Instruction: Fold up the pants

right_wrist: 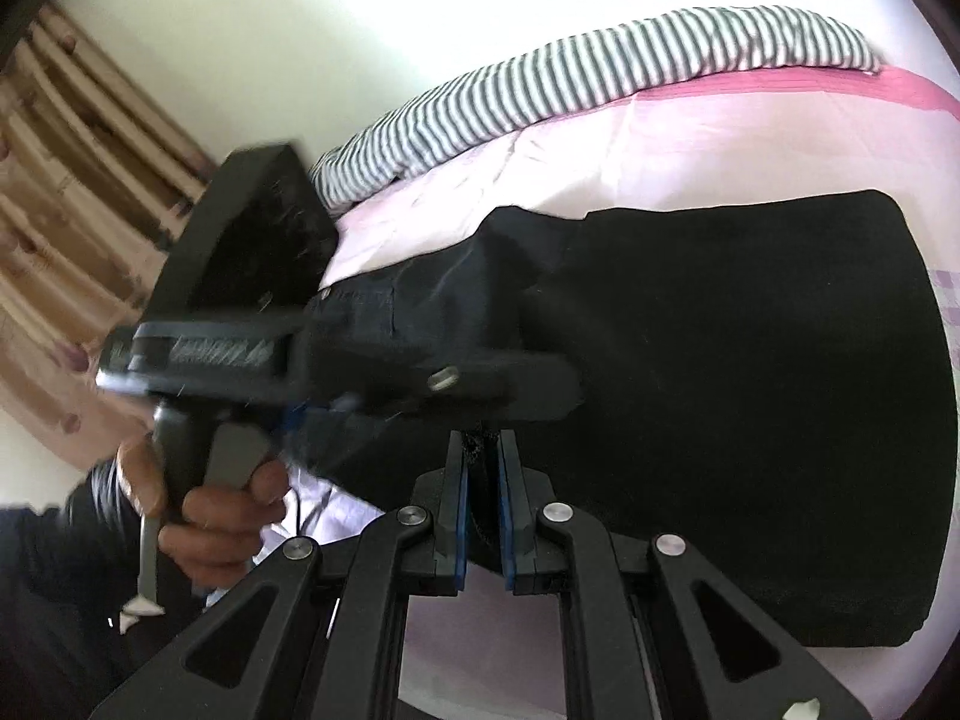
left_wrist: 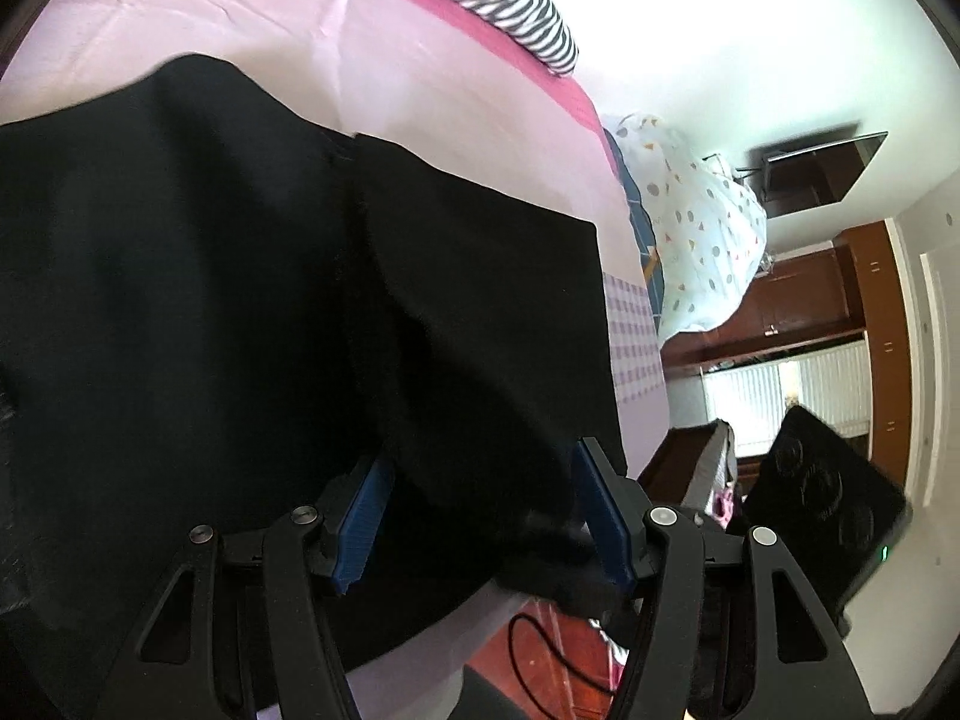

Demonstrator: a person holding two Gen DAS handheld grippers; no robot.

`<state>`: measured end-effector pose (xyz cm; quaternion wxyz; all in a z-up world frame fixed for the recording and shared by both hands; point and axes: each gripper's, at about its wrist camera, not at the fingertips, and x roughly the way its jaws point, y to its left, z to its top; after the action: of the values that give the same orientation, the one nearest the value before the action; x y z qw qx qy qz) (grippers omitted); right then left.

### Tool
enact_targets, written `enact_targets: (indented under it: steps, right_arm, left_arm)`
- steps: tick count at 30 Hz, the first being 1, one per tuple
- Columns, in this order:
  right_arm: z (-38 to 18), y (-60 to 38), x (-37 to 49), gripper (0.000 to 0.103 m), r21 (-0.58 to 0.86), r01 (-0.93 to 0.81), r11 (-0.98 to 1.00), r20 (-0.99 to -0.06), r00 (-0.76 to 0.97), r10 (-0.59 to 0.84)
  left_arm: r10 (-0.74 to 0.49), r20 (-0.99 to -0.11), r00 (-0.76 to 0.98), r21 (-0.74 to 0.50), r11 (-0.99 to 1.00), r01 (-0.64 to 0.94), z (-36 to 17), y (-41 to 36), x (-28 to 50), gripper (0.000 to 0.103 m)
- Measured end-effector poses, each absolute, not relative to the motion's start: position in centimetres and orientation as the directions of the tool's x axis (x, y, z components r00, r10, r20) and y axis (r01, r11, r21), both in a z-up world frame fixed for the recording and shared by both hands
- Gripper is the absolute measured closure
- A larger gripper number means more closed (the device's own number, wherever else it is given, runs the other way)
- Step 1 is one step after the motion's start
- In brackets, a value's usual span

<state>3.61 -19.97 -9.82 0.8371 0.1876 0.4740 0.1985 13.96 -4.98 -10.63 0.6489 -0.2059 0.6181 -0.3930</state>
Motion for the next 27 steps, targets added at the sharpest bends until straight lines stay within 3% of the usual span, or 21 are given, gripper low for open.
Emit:
enact_targets:
  steps: [3,5,12,20,27]
  right_arm:
    - [-10.2,-19.4,3.1,0.081,0.517,-0.199,0.832,-0.718,0.429,0.549]
    - [-10.2,-19.2,2.6,0.067,0.508,-0.211,0.835,-0.726,0.416,0.547]
    - [-9.5,-23.5,-1.7,0.057,0.467,-0.085,0.88,-0.764,0.463,0.45]
    - [-7.8,-30.7,-5.8,0.05,0.427,0.176,0.887,-0.763,0.597,0.248]
    - [-9.0,-32.7,-4.4,0.048,0.374,0.339,0.863,-0.808,0.577,0.124]
  left_arm:
    - [-0.749,-0.658,-0.079,-0.737,0.62,0.268,-10.9,-6.0,13.9,0.042]
    - [-0.739,-0.668,-0.084,-0.73,0.628,0.269,-11.3,-6.2,13.7,0.042]
    - [-0.745,-0.667,-0.029,-0.719,0.633,0.287,-11.3,-5.6,12.9,0.045]
    - [-0.693,-0.721,0.004,-0.65,0.678,0.343,-11.4,-6.7,12.4,0.097]
    - [-0.689,-0.723,0.048,-0.632,0.687,0.359,-10.0,-5.9,11.6,0.1]
